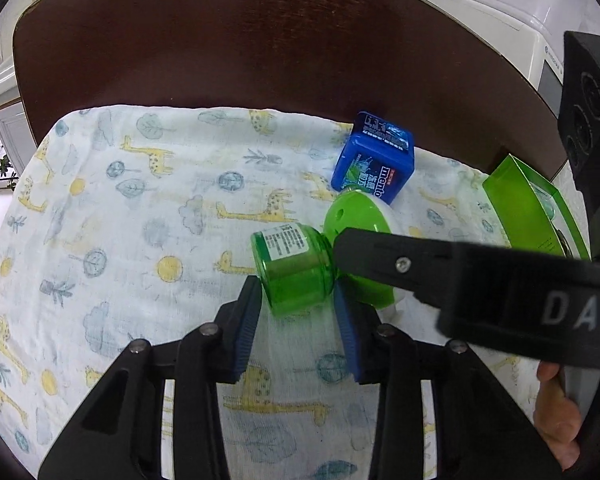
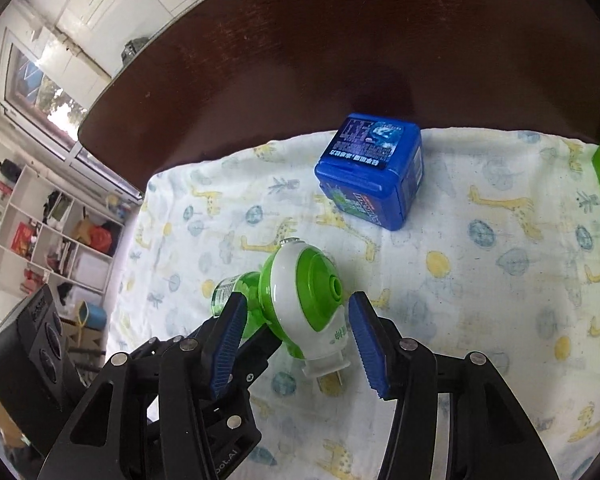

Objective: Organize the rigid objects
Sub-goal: 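Grasp the green plug-in repellent device with both grippers and lift it, then carry the green device into the green-rimmed box and open both grippers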

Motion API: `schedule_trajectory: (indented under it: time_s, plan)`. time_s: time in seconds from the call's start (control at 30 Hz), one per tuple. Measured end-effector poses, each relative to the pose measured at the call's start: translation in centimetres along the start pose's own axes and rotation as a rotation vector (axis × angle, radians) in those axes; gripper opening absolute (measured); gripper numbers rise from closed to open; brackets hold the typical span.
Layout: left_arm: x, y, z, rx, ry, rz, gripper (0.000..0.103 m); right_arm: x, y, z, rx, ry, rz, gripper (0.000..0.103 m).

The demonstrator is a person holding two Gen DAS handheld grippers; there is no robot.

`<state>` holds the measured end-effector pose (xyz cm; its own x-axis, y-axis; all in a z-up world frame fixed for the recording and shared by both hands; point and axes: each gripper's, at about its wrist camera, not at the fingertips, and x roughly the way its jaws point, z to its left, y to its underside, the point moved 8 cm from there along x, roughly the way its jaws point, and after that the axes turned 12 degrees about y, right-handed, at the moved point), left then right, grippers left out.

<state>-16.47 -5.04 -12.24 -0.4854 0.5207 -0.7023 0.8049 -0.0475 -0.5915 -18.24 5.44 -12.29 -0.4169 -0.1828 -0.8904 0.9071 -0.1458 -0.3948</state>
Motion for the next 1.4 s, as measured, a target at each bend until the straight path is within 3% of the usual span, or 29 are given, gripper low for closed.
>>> schedule_trajectory:
  time_s: [0.07,0.43,0.7,0.97,1.4]
  plan:
    - [-0.1,-0.2,0.1,0.001,0.008,-0.007,0.035,0.6,0.1,0.1,-0.013,0.024,0.004,0.049]
    - [-2.7,-1.0,-2.2,0.027,0.012,-0.042,0.035,-1.9,0.1,0.5,-0.063,0.054,-0.065,0.048]
    - [-4.3,-2.8,-7.9,0.120,0.037,-0.073,0.035,-6.5,-0.5,-1.8,-0.021,0.034,-0.143,0.048]
    - [-2.4,-4.4,-18.0,0.268,0.096,-0.065,0.035,-12.7,-1.0,-9.0,0.082,0.054,-0.256,0.048]
    - [6.7,-5.6,-35.5,0.470,0.212,0.041,0.035,-19.7,-0.6,-27.2,0.327,0.137,-0.374,0.048]
